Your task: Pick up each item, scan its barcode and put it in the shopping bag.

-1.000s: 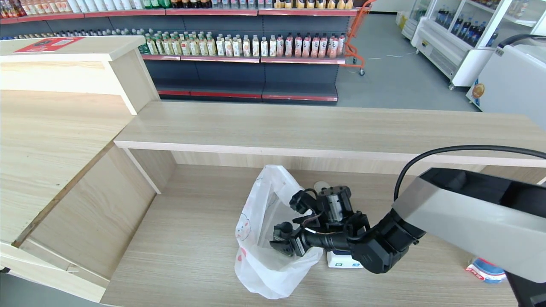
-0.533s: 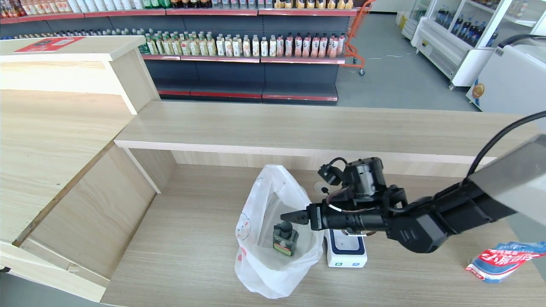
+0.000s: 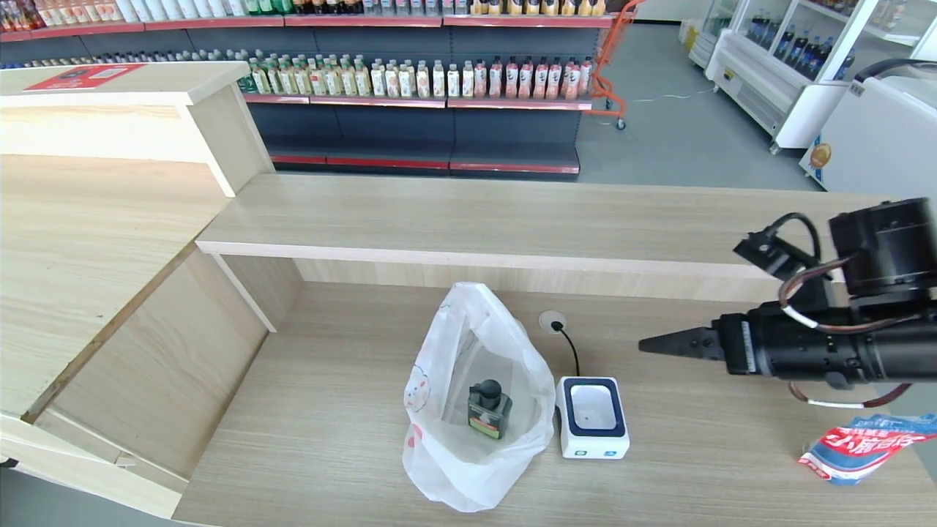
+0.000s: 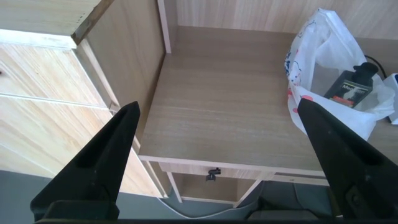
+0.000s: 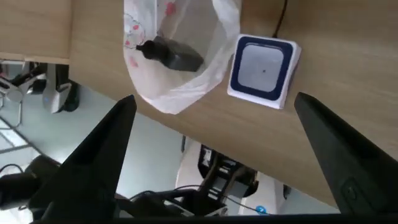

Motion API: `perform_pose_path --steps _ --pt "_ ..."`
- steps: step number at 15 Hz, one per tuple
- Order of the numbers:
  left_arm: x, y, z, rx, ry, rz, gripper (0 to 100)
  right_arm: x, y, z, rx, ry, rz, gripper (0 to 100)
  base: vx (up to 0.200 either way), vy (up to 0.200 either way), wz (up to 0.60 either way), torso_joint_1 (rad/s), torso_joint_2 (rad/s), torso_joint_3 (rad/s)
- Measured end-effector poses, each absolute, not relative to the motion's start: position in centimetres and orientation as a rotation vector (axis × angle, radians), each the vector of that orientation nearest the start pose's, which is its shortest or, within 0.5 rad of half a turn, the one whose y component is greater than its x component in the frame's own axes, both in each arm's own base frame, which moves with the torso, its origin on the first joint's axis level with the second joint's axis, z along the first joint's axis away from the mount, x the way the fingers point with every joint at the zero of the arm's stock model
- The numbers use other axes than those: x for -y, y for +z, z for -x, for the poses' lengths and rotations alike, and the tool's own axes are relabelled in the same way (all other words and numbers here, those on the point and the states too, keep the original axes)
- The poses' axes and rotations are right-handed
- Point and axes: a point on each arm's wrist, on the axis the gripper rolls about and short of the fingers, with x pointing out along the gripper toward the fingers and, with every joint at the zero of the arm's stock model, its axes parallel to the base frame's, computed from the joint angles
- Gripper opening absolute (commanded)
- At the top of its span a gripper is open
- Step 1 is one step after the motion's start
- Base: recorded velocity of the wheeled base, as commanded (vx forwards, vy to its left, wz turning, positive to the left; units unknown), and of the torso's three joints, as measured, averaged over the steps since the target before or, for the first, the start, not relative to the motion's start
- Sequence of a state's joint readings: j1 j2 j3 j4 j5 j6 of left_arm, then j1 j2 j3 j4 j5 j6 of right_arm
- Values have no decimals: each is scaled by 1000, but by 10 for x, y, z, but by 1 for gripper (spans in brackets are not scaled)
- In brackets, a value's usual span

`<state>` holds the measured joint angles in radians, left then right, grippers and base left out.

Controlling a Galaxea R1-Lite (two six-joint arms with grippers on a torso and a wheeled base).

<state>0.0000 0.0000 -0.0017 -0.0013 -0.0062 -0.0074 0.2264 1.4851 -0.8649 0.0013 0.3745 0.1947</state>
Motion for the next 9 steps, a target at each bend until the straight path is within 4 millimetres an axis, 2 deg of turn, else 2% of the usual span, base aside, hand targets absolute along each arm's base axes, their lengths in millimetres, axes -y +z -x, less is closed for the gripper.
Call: perform_pose_path --steps 2,4,9 --pt "0 76 23 3 -6 7 100 -33 217 -221 -603 393 -232 100 0 0 0 0 0 0" --pt "0 76 23 3 -6 7 100 -16 224 -208 -564 311 -281 100 0 0 0 0 0 0" --pt "0 76 23 3 -6 7 100 -9 225 -187 -561 255 -371 100 0 0 0 0 0 0"
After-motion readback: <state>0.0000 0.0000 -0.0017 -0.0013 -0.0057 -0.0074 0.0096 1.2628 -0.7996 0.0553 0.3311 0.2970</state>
